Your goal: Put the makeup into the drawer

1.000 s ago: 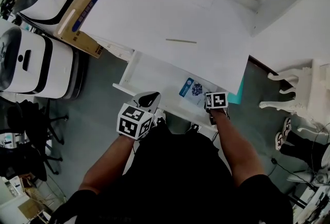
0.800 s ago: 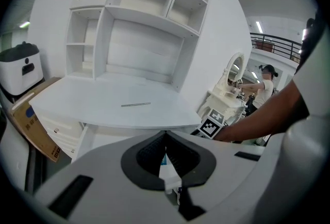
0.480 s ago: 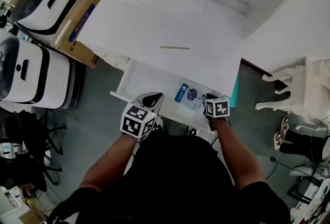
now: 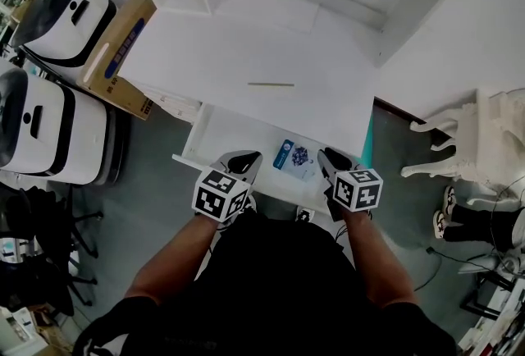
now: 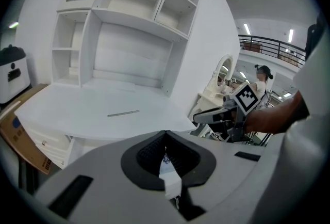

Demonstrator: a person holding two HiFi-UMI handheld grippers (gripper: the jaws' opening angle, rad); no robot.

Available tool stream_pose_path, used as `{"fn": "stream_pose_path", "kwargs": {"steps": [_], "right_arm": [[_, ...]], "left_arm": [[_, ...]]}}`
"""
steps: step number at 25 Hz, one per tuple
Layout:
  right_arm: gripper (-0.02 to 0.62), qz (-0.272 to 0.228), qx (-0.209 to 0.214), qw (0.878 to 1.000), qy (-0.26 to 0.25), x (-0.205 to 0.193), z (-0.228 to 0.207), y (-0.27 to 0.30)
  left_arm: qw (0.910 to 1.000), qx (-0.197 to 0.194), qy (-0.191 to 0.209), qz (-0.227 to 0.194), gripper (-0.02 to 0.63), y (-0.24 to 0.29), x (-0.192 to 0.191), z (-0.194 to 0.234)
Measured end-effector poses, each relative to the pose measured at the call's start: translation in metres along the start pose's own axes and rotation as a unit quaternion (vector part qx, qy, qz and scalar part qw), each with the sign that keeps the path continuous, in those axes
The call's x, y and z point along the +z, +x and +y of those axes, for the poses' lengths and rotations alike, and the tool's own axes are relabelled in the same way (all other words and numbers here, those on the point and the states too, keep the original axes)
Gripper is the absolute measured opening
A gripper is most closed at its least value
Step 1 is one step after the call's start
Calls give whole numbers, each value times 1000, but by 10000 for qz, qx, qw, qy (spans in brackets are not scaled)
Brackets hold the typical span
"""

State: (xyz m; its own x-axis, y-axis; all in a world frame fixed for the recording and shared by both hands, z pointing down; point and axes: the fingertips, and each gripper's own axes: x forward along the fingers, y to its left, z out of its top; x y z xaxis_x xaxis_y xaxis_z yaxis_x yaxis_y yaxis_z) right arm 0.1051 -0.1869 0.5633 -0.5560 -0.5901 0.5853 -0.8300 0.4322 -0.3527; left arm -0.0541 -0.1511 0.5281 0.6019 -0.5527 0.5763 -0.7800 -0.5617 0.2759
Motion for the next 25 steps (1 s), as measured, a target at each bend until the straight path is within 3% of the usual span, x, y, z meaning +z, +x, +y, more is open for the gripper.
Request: {"fn": "stream_pose_path", "kwargs": {"steps": [10, 25], "right_arm": [[36, -845, 277, 9941, -619, 47, 45, -45], [28, -783, 187, 9919, -986, 41, 49, -51]], "left_arm": [[9992, -161, 167, -339, 11, -12, 32, -9], [9982, -214, 363, -421, 11, -12, 42, -16]]}}
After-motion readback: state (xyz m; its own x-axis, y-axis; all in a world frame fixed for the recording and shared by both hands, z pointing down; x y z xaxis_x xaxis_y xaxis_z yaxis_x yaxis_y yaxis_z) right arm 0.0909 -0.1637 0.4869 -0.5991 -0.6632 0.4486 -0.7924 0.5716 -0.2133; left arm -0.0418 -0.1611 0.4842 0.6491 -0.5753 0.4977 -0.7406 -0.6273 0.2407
